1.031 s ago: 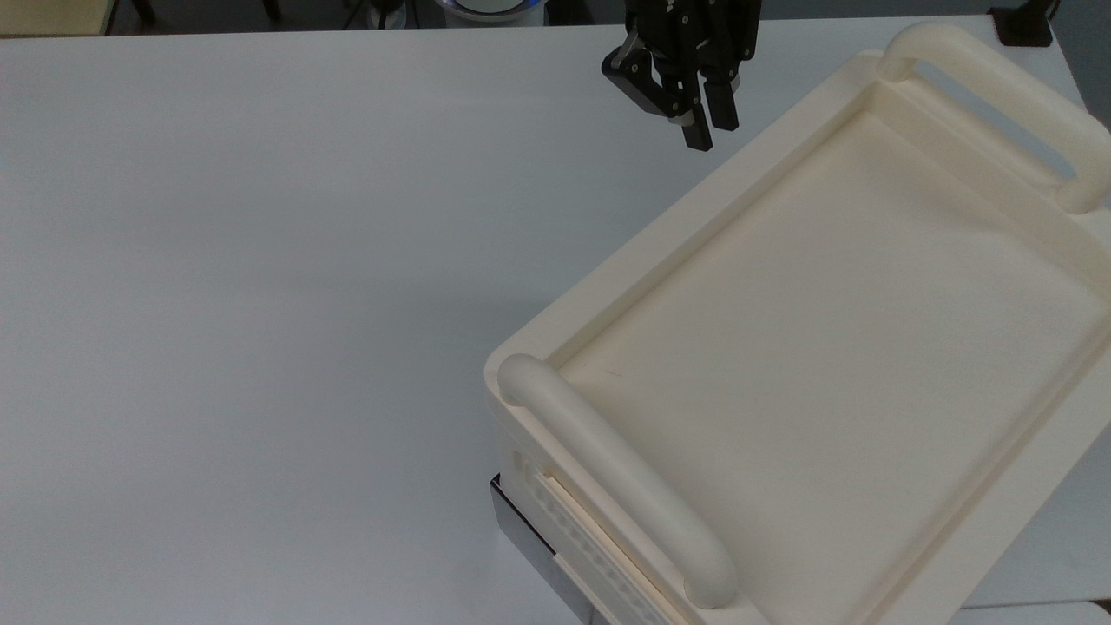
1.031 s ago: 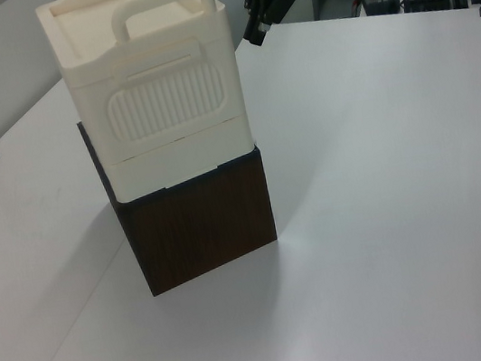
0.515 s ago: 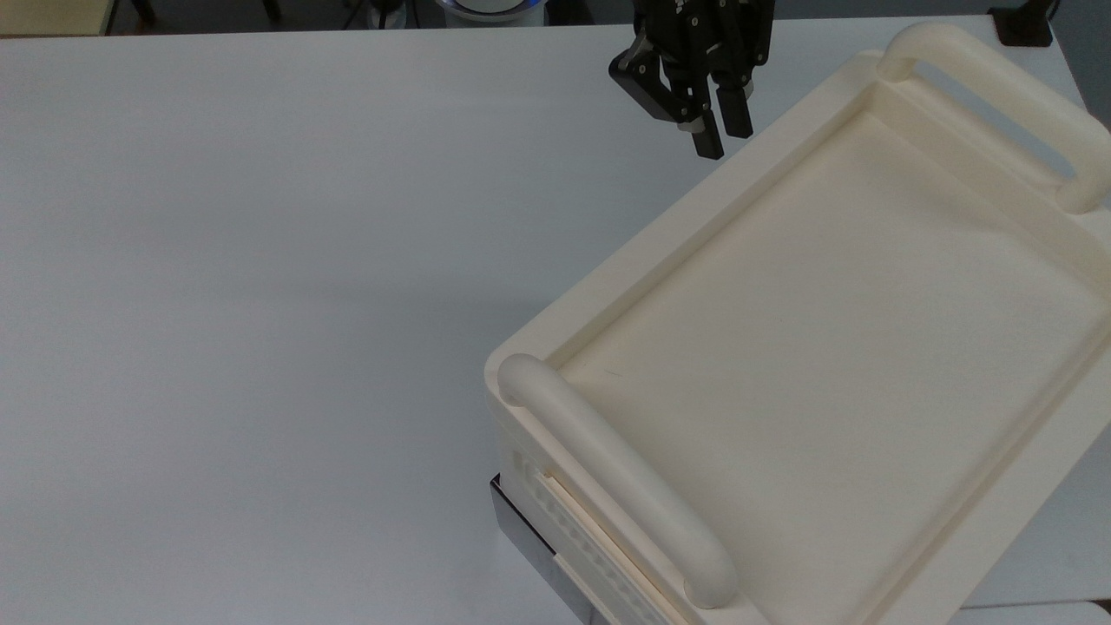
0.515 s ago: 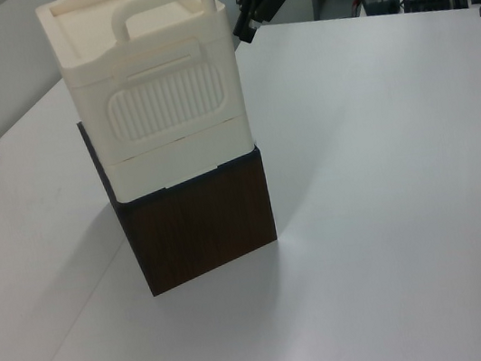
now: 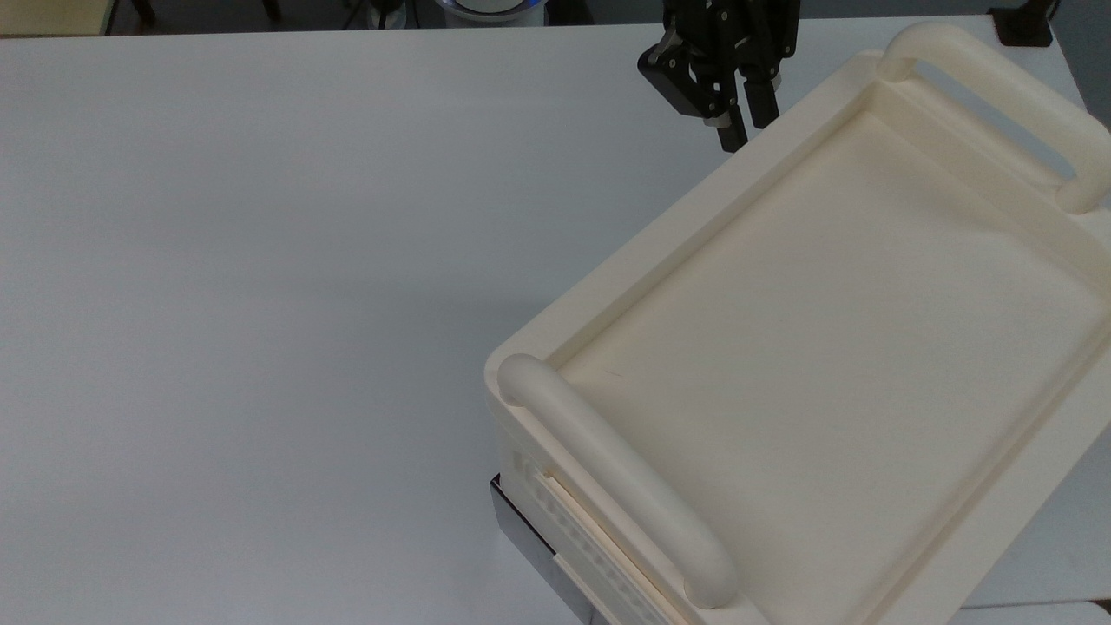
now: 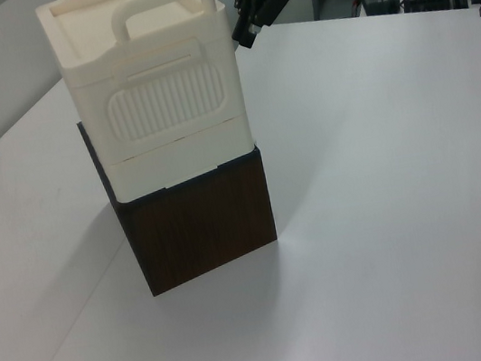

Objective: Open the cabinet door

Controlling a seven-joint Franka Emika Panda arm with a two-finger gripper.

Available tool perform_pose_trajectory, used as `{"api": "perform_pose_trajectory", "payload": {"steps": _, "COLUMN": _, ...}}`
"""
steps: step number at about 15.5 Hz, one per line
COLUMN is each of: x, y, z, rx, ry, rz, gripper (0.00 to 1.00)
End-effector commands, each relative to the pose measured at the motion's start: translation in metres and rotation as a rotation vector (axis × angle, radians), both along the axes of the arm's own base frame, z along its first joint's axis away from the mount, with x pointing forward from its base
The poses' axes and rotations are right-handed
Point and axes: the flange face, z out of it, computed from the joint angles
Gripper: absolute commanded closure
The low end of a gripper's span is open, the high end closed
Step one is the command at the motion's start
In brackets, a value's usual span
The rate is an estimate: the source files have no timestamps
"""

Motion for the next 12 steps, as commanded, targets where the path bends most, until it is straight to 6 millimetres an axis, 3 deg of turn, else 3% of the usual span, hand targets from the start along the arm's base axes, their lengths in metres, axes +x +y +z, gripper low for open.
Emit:
{"api": "perform_pose_trajectory", "payload": {"steps": 1, "x": 0.007, "y": 0.005, "z": -0.01, "rx": -0.001, "ry": 0.006, "rz": -0.025, "gripper": 0.65}}
{"api": "perform_pose_trajectory", "payload": {"steps": 7, "x": 0.009, "y": 0.008, "z": -0.009, "rx": 0.01, "ry": -0.018, "rz": -0.03, "gripper": 0.64}}
{"api": "perform_pose_trajectory", "payload": {"steps": 12, "x": 0.014, "y": 0.019, "z": -0.023, "rx": 0.005, "ry": -0.008, "rz": -0.036, "gripper": 0.65}}
